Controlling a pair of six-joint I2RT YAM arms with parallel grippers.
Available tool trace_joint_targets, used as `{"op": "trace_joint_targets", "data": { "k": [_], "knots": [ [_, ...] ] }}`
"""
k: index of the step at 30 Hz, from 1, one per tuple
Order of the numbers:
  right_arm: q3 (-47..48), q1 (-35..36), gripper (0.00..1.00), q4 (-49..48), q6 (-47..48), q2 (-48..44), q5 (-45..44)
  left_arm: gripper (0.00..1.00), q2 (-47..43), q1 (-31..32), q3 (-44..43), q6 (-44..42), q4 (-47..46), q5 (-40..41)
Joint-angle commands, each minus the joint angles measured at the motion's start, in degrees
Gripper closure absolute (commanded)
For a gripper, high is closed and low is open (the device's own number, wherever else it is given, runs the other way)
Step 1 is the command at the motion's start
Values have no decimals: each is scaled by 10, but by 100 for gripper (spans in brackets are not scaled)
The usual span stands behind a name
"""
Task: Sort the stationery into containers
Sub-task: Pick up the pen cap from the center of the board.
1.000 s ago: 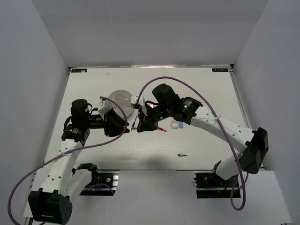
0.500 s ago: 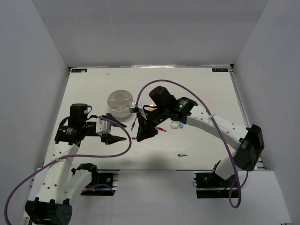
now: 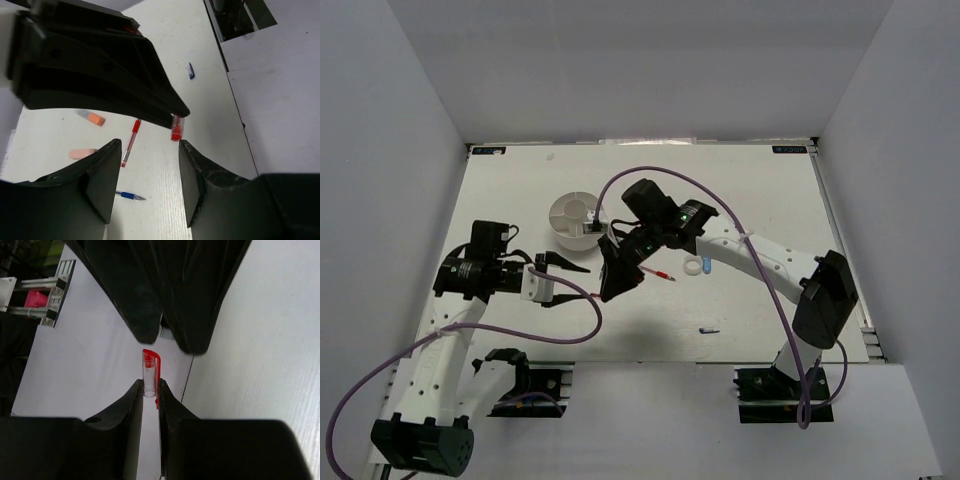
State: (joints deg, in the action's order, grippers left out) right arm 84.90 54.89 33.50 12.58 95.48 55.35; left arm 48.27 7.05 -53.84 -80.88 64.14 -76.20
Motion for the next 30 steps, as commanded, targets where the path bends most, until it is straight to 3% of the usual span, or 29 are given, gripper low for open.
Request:
{"op": "trace_joint_targets", "data": {
  "k": [1, 13, 30],
  "knots": [
    [49, -5, 99, -23, -22, 17, 32, 41, 31, 2, -31, -159, 144, -11],
    [54, -15, 100, -26, -30, 30, 47, 45, 35, 8, -28, -212, 166, -4],
    [87, -14, 98, -70, -84, 62, 89, 49, 40, 24, -35, -214, 167, 9]
  ]
}}
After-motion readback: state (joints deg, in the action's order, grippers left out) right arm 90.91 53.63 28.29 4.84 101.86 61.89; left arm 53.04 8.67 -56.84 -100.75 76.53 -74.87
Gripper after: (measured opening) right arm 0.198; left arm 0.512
